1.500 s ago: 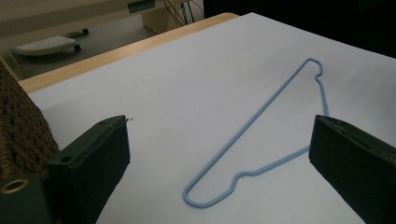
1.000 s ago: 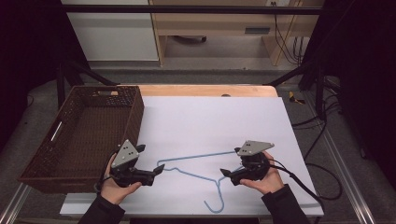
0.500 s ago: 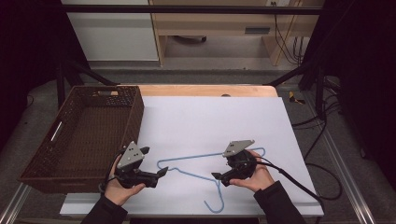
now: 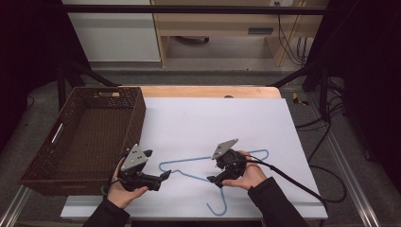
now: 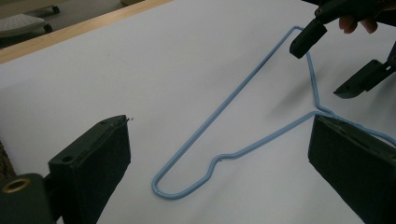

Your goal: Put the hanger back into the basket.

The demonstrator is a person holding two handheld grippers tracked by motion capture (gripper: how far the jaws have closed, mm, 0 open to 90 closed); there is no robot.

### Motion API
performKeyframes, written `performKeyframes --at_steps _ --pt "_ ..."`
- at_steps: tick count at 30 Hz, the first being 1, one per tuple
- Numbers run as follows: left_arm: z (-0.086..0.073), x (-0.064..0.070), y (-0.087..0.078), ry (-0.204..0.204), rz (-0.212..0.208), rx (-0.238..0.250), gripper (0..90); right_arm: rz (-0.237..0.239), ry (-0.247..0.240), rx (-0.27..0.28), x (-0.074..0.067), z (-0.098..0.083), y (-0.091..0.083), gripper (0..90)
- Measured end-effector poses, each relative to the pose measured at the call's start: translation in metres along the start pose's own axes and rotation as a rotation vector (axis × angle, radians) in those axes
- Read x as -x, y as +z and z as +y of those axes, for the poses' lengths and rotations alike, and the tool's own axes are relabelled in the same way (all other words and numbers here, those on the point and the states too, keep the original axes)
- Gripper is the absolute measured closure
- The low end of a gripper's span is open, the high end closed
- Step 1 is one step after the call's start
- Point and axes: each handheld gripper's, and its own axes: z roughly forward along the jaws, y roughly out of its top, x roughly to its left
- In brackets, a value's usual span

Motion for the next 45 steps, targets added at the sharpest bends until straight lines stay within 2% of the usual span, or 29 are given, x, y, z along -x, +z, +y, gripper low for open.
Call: performKeyframes --at_steps 1,3,7,11,13,21,22,23,41,45 --pt "0.0 0.0 0.0 0.001 0.001 -0.002 5.6 0.005 -0.007 -0.024 -0.002 0.0 0.006 29.3" --pt "0.0 0.0 0.0 -0.001 0.001 -0.002 5.6 0.01 -0.008 -0.032 -0.003 0.0 0.009 30.9" --pt "-0.001 0.0 0.001 0.002 0.001 -0.004 5.7 0.045 -0.025 -0.064 -0.006 -0.002 0.02 40.5" --pt "-0.001 0.0 0.001 0.004 0.0 -0.01 5.8 0.054 -0.018 -0.068 -0.008 -0.003 0.025 46.2" --pt "-0.001 0.0 0.002 0.007 0.001 -0.012 5.8 0.062 -0.027 -0.078 -0.008 -0.004 0.03 52.2" --pt "-0.002 0.0 0.002 0.01 -0.002 -0.016 6.0 0.063 -0.046 -0.116 -0.01 -0.008 0.04 66.4" --pt "-0.002 0.001 0.002 0.011 -0.001 -0.017 6.0 0.063 -0.046 -0.116 -0.01 -0.008 0.04 66.4" --pt "-0.002 0.001 0.003 0.012 -0.003 -0.017 6.0 0.052 -0.067 -0.129 -0.008 -0.008 0.041 68.5" --pt "-0.002 0.0 0.004 0.012 -0.005 -0.024 6.3 0.069 -0.068 -0.134 -0.007 -0.009 0.043 85.5" --pt "-0.002 0.0 0.005 0.014 -0.006 -0.027 6.4 0.075 -0.071 -0.135 -0.006 -0.009 0.043 86.3"
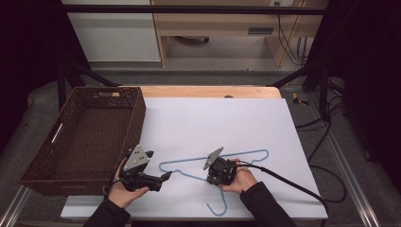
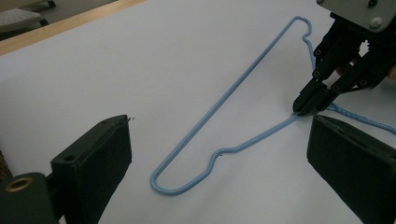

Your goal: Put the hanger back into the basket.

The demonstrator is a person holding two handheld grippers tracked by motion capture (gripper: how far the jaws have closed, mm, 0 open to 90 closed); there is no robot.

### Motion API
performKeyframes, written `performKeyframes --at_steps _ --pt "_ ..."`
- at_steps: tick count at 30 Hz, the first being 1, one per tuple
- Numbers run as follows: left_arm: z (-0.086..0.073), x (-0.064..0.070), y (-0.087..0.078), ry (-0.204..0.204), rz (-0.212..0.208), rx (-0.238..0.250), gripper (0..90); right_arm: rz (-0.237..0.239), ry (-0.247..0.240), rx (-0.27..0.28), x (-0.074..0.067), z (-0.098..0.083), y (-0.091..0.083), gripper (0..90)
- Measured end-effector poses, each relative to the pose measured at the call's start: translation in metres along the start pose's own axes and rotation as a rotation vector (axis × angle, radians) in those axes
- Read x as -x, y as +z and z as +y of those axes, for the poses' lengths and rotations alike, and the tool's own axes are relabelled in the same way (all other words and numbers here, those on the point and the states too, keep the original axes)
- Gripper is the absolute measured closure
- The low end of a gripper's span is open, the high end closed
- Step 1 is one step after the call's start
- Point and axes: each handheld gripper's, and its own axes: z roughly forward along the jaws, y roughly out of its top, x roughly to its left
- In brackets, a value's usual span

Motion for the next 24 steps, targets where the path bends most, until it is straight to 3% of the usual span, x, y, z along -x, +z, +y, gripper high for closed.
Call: performKeyframes --at_steps 11,24 --pt "0.001 0.001 0.0 0.011 -0.007 -0.003 6.4 0.019 -0.022 0.005 0.003 0.0 0.0 87.2" --pt "0.001 0.005 0.005 0.045 -0.016 -0.026 6.5 0.065 0.009 0.037 0.008 0.002 -0.013 87.5"
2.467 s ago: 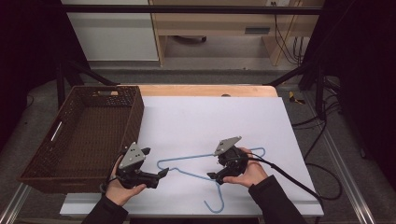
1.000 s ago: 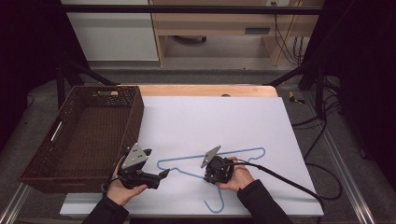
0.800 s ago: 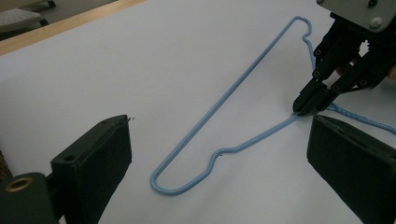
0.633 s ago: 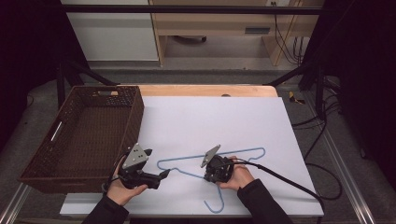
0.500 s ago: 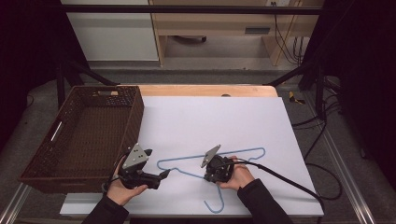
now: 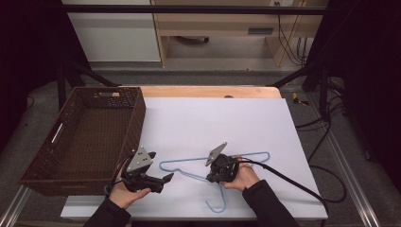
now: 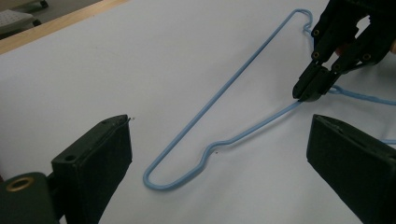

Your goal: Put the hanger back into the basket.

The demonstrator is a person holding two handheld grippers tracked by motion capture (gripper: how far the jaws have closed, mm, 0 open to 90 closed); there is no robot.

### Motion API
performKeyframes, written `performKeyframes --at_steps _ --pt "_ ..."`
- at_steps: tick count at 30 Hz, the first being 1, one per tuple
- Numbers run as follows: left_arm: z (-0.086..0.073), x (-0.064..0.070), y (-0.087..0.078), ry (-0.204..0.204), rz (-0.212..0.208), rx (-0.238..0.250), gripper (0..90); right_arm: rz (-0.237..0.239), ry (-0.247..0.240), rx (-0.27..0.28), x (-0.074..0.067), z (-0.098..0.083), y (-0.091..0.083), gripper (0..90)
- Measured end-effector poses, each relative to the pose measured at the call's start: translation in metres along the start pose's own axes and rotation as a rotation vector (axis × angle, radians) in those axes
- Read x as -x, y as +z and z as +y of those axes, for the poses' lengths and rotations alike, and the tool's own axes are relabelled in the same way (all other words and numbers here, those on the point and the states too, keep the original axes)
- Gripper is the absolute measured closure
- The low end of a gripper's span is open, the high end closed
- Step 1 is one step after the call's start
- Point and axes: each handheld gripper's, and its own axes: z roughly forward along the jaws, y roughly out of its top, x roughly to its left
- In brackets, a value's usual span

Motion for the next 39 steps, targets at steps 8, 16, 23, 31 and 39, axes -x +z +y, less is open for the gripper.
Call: performKeyframes --at_steps 8,16,23,31,39 --pt "0.005 0.01 0.007 0.087 -0.032 -0.039 7.5 0.021 0.019 0.022 0.003 0.001 -0.009 87.5" --pt "0.009 0.023 0.023 0.175 -0.056 -0.086 10.6 0.042 0.015 0.038 0.008 0.003 -0.018 87.5" --pt "0.012 0.03 0.041 0.245 -0.066 -0.14 13.3 0.055 0.029 0.043 0.01 0.003 -0.023 87.5" --pt "0.018 0.035 0.058 0.298 -0.069 -0.163 19.2 0.06 0.043 0.053 0.012 0.004 -0.026 87.5" --pt "0.023 0.038 0.068 0.362 -0.077 -0.179 27.2 0.067 0.049 0.053 0.013 0.004 -0.027 87.5"
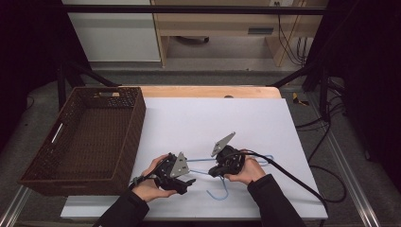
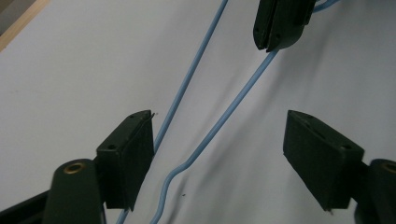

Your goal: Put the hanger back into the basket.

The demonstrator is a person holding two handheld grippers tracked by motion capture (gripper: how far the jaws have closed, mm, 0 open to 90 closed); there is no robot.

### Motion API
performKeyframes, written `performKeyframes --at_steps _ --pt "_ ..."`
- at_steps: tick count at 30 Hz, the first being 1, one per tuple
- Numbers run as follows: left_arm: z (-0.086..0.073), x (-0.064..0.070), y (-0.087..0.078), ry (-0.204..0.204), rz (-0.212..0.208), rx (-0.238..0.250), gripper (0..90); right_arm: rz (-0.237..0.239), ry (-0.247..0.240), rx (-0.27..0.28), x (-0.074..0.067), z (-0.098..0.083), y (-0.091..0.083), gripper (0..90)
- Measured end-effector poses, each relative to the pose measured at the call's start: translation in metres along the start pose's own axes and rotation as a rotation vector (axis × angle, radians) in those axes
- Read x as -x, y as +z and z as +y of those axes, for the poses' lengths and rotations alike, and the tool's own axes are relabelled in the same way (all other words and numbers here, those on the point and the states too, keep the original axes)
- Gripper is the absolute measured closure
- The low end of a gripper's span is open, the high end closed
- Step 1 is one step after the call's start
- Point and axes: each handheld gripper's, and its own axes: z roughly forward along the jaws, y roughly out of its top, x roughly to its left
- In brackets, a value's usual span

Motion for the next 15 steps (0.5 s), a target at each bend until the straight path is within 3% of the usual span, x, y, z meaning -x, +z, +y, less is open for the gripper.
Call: performKeyframes --at_steps 2,15 --pt "0.0 0.001 0.004 0.004 -0.009 -0.002 30.6 0.004 -0.004 -0.003 0.001 0.0 0.0 87.5" --pt "0.003 0.01 0.02 0.139 0.015 -0.041 50.4 0.024 0.003 -0.001 0.004 0.001 -0.002 87.5"
